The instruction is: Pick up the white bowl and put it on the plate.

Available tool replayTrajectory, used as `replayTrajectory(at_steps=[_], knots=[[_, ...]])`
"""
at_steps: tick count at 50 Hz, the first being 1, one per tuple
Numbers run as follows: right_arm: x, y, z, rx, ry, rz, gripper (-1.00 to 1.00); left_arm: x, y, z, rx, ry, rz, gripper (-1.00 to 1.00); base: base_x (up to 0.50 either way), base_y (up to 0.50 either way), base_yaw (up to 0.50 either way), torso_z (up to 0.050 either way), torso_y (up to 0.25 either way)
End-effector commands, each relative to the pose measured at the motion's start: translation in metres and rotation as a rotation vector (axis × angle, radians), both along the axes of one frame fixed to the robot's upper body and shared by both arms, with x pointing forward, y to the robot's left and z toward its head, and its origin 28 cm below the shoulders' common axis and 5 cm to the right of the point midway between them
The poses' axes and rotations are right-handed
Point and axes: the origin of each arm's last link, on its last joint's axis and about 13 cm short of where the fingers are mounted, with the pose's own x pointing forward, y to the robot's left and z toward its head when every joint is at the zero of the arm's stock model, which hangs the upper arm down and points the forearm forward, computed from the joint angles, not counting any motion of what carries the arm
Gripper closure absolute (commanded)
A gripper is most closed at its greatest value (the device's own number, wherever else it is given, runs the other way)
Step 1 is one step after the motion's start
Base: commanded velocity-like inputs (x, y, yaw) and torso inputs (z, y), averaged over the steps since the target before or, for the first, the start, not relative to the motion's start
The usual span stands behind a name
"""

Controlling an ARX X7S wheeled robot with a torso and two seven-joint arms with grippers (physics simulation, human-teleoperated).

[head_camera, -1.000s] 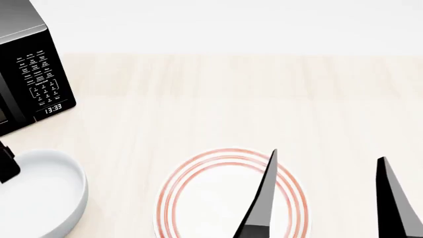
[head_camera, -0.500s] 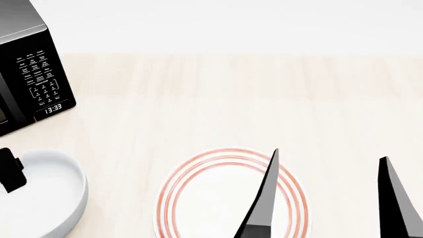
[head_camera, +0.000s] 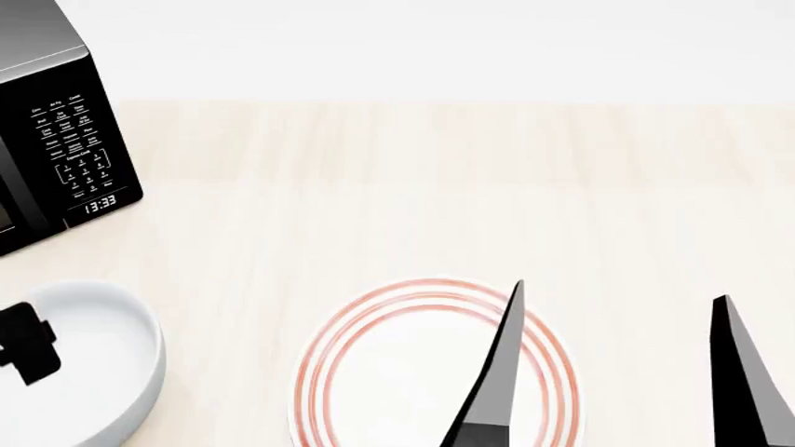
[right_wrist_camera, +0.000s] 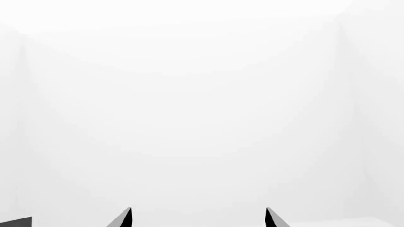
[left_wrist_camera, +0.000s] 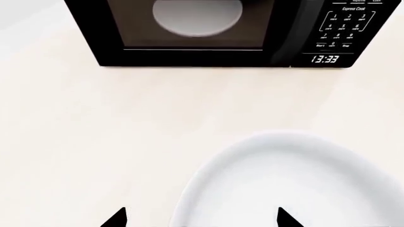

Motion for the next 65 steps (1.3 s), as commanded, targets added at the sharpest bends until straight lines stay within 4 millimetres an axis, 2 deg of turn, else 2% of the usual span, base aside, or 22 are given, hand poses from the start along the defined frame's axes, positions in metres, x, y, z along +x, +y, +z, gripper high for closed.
replayTrajectory(at_steps=[1, 29, 65], knots=[[0.003, -0.001, 0.002, 0.000, -0.030, -0.008, -1.00, 0.002, 0.000, -0.007, -0.033, -0.009, -0.007, -1.00, 0.00, 0.00, 0.00, 0.000, 0.000], [0.003, -0.001, 0.003, -0.010, -0.033, -0.003, -1.00, 0.005, 0.000, -0.023, -0.032, 0.018, -0.025, -1.00, 0.00, 0.00, 0.00, 0.000, 0.000], [0.003, -0.002, 0.003, -0.003, -0.033, -0.006, -1.00, 0.007, -0.001, -0.033, -0.033, 0.038, -0.036, -1.00, 0.00, 0.00, 0.00, 0.000, 0.000]])
